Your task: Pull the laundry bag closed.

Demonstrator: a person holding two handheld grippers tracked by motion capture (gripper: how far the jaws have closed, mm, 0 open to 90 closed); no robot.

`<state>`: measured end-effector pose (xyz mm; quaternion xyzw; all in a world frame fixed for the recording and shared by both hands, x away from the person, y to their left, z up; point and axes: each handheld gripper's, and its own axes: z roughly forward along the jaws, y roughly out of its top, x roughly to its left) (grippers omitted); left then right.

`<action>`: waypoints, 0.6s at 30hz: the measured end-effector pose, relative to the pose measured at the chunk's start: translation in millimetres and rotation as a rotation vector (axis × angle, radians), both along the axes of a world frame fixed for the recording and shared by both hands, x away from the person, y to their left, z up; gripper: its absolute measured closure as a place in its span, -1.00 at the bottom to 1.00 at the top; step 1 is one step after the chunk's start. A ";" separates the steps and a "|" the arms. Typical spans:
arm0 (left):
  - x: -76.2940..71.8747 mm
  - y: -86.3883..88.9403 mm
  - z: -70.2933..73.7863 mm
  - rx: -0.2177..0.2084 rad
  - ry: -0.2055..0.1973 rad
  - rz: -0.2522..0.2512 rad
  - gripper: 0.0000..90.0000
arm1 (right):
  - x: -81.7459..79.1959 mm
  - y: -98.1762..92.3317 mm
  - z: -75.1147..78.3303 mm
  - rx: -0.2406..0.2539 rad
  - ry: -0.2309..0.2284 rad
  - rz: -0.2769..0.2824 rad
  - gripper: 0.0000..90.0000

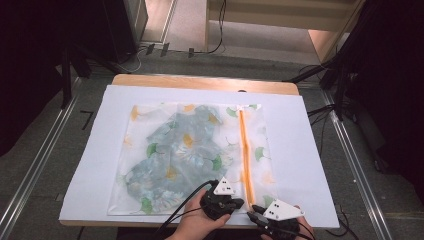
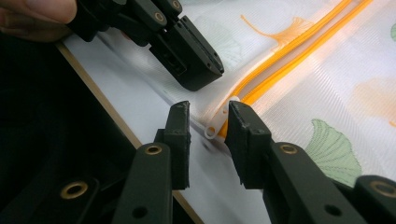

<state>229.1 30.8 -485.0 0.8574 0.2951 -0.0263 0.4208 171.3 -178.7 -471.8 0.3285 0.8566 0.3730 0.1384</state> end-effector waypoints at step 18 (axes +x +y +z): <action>0.5 0.4 0.0 0.000 0.006 -0.002 0.98 | -0.8 9.3 -5.4 -0.116 -0.088 -0.033 0.37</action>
